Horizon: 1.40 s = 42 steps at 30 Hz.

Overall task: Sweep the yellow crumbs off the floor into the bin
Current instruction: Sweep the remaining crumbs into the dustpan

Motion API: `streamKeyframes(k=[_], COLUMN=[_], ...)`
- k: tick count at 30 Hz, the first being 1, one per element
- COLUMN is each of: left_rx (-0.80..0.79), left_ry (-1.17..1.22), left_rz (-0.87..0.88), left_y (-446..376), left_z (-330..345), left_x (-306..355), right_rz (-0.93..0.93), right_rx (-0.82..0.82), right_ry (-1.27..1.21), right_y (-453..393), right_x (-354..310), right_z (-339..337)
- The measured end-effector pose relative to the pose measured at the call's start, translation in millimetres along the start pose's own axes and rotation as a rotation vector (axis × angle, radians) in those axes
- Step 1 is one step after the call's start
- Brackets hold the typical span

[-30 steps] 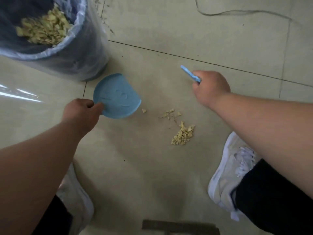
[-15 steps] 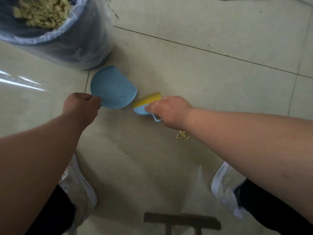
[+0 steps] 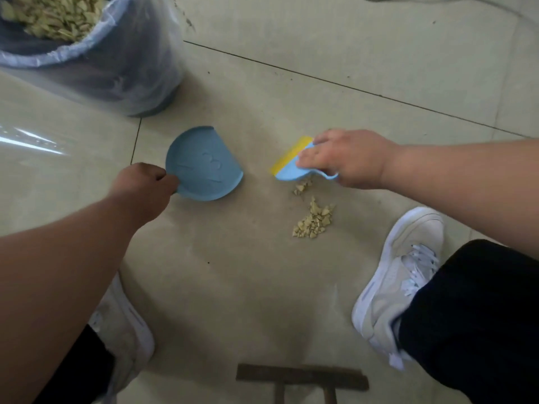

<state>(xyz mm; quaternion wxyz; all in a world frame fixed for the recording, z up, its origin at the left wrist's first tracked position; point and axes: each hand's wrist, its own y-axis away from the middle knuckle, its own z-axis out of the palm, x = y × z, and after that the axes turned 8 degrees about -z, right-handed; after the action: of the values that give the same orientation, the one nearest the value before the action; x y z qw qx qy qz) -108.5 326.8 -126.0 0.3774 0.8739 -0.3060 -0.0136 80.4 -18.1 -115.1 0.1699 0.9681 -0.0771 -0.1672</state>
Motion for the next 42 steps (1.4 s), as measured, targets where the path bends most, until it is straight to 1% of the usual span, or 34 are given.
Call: streamKeyframes(k=[2,4,5,6,7,8,9,11,14,16,17,18,19,20,21,23,25,26,27,28,29,31,33,35,37,38,39,40,42], left_rx=[-0.034,-0.085,-0.108,-0.126,-0.138,-0.148,-0.159,-0.186,-0.212,-0.216,-0.215,-0.216,-0.217,-0.221,-0.224,-0.219,-0.216,-0.221,-0.228,-0.235,-0.241,-0.249,-0.243,-0.237,-0.239,-0.24,-0.241,-0.245,-0.252], left_ry=[0.069,0.144,0.172,0.194,0.205,0.207,0.199,0.174,0.125,0.108,0.105,0.1,0.087,0.067,0.045,0.023,0.028,0.026,0.02,0.02,0.02,0.0,0.002,0.028,0.036,0.034,0.029,0.012,-0.027], left_rz=[-0.08,-0.181,-0.225,-0.255,-0.271,-0.278,-0.276,-0.26,-0.225,-0.208,-0.202,-0.196,-0.183,-0.165,-0.144,-0.114,-0.112,-0.112,-0.108,-0.103,-0.096,-0.072,-0.077,-0.102,-0.1,-0.095,-0.09,-0.077,-0.037], left_y=[-3,-7,-8,-8,-8,-7,-6,-5,-7,-8,-9,-10,-11,-12,-13,-15,-15,-15,-14,-14,-13,-11,-11,-11,-14,-15,-16,-17,-19], left_z=[3,6,7,9,10,11,12,14,17,17,17,17,17,17,17,16,16,16,17,18,19,21,22,22,24,24,24,25,25], left_x=[2,4,5,7,8,10,11,12,10,9,9,9,9,10,11,14,17,18,20,19,20,20,19,18,17,17,17,17,19], right_rz=[0.227,0.53,0.673,0.776,0.806,0.751,0.643,0.375,0.009,-0.139,-0.158,-0.126,-0.04,0.095,0.271,0.681,1.05,1.171,1.234,1.263,1.266,1.205,1.134,1.063,0.924,0.802,0.637,0.429,0.042], right_rx=[0.201,0.363,0.404,0.392,0.341,0.277,0.215,0.09,-0.024,-0.031,0.026,0.108,0.178,0.249,0.321,0.428,0.429,0.398,0.364,0.342,0.357,0.44,0.455,0.437,0.357,0.279,0.189,0.122,0.06], right_ry=[-0.168,-0.27,-0.278,-0.271,-0.261,-0.236,-0.201,-0.114,-0.028,-0.021,-0.022,-0.05,-0.093,-0.13,-0.15,-0.145,-0.142,-0.173,-0.217,-0.265,-0.324,-0.389,-0.376,-0.381,-0.312,-0.25,-0.192,-0.128,0.002], right_y=[-20,-36,-41,-43,-43,-43,-43,-43,-31,-19,-15,-13,-11,-10,-6,4,21,30,36,40,40,31,13,-6,-21,-29,-35,-38,-32], right_x=[14,30,39,45,47,44,39,15,-29,-40,-34,-21,-6,12,33,73,109,121,127,129,128,121,113,105,92,83,72,61,48], right_z=[-6,-6,-3,2,7,12,16,24,38,40,40,39,35,32,27,16,12,12,12,13,15,21,24,28,31,34,36,38,39])
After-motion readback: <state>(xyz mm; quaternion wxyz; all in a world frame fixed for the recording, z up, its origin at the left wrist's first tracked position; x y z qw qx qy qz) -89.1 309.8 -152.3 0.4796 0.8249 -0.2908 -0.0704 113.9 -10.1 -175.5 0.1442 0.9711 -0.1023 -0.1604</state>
